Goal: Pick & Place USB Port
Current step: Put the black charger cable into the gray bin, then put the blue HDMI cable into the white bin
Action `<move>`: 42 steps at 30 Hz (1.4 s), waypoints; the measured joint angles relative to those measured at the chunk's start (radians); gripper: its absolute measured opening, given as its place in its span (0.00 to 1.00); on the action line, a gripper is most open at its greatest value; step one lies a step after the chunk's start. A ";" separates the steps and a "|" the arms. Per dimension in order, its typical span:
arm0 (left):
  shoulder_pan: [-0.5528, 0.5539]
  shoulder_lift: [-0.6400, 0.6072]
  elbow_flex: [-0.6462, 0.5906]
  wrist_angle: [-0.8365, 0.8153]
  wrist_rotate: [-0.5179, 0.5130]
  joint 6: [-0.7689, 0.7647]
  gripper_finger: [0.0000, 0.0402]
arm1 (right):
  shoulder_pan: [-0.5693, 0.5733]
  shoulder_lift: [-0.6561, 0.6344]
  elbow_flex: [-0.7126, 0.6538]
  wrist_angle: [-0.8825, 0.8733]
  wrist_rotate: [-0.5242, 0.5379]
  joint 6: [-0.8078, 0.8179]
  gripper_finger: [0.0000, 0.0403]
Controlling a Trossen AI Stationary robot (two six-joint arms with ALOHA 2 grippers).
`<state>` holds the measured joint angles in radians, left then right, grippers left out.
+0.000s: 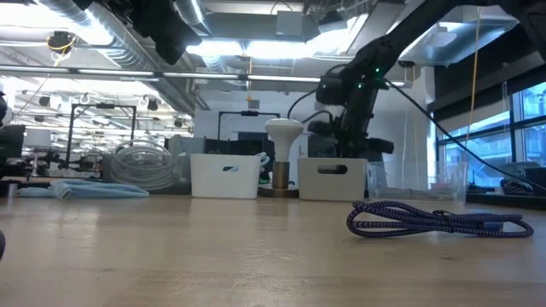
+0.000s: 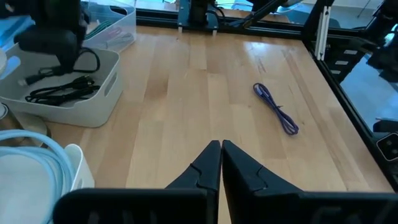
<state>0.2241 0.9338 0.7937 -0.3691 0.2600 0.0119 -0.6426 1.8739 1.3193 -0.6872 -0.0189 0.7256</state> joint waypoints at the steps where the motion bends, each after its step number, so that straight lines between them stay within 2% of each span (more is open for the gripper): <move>1: 0.000 0.000 0.000 0.000 0.000 0.000 0.02 | 0.000 0.011 0.000 0.000 0.000 -0.002 0.00; 12: 0.000 0.000 0.000 0.000 0.000 0.001 0.02 | 0.000 0.057 0.000 0.006 -0.009 -0.027 0.02; 21: 0.000 0.000 0.000 -0.001 0.000 0.001 0.02 | 0.000 0.056 0.037 0.012 -0.027 -0.079 0.15; 31: 0.000 0.000 0.000 -0.027 0.000 0.001 0.01 | 0.006 0.056 0.136 -0.125 -0.033 -0.113 0.24; 36: 0.000 0.000 0.000 -0.056 0.000 0.002 0.01 | 0.015 0.030 0.174 -0.230 0.096 -0.146 0.25; 42: 0.000 0.000 0.000 -0.109 0.000 0.001 0.01 | 0.047 -0.080 0.188 -0.278 0.282 -0.198 0.25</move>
<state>0.2241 0.9340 0.7937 -0.4778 0.2604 0.0134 -0.5956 1.7937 1.5078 -0.9652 0.2629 0.5275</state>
